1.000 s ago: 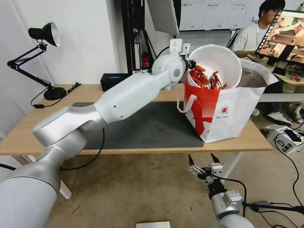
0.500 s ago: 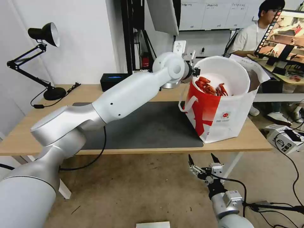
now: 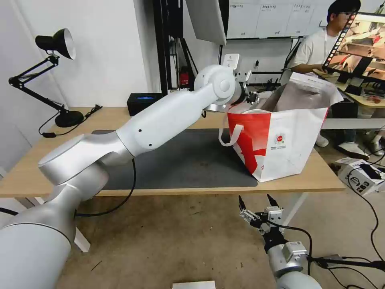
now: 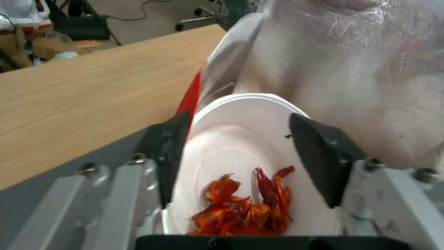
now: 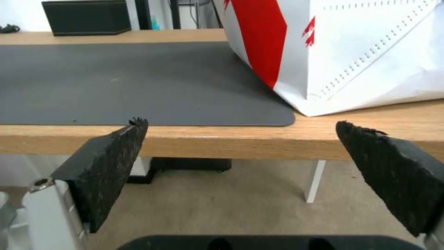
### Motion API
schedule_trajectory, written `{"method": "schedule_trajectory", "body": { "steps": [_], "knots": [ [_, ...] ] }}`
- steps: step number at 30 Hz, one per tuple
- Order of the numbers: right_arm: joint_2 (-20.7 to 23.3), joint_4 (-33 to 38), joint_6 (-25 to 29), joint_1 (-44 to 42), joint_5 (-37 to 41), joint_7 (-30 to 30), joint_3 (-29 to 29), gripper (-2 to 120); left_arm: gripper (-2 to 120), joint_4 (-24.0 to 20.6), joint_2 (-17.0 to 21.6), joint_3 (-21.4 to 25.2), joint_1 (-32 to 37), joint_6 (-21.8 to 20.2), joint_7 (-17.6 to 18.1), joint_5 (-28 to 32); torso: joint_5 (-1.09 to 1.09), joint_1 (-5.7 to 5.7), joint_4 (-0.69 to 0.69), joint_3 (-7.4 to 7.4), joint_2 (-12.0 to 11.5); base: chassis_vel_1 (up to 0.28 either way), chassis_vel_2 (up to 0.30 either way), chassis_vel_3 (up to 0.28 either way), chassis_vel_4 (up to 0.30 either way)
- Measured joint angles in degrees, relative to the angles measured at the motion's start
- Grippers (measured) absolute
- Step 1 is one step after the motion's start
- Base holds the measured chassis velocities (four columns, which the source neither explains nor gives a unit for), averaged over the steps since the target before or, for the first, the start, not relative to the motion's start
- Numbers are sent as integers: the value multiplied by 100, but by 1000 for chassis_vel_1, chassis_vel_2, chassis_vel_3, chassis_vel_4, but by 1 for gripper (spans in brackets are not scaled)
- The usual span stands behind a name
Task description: Pick up the trash from the table and place it into the takeout bag.
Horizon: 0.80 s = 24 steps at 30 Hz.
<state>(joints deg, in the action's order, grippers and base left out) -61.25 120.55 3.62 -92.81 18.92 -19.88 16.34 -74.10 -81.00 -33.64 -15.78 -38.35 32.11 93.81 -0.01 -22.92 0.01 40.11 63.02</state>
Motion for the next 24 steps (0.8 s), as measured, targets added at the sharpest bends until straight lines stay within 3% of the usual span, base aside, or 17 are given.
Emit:
{"method": "schedule_trajectory", "body": {
  "steps": [8, 12, 16, 18, 19, 23, 24],
  "knots": [
    [0, 0, 0, 0, 0, 0, 0, 100, 97, -116, 92, 63, 34, 66, -21, -11, 0, 0, -1, 0, 0, 0, 0, 0, 0],
    [0, 0, 0, 0, 0, 0, 0, 100, 99, -201, 181, 107, 56, 150, -25, -22, 0, 0, -1, 0, 0, 0, 0, 0, 0],
    [0, 0, 0, 0, 0, 0, 0, 100, 100, -514, 507, 215, 129, 303, -189, -47, 1, 0, -2, 0, 0, 0, 0, 0, 0],
    [0, 0, 0, 0, 0, 0, 0, 100, 100, -894, 961, 241, 222, 558, -488, -160, 0, 0, 0, 0, 0, 0, 0, 0, 0],
    [0, 0, 0, 0, 0, 0, 0, 100, 100, -894, 961, 241, 222, 558, -488, -160, 0, 0, 0, 0, 0, 0, 0, 0, 0],
    [0, 0, 0, 1, 0, 0, 0, 100, 100, -1559, 1786, 369, 531, 1094, -818, -335, -2, 0, 0, 0, 0, 0, 0, 0, 0],
    [0, 0, 0, 1, 0, 0, 0, 100, 100, -1559, 1786, 369, 531, 1094, -818, -335, -2, 0, 0, 0, 0, 0, 0, 0, 0]
  ]
}}
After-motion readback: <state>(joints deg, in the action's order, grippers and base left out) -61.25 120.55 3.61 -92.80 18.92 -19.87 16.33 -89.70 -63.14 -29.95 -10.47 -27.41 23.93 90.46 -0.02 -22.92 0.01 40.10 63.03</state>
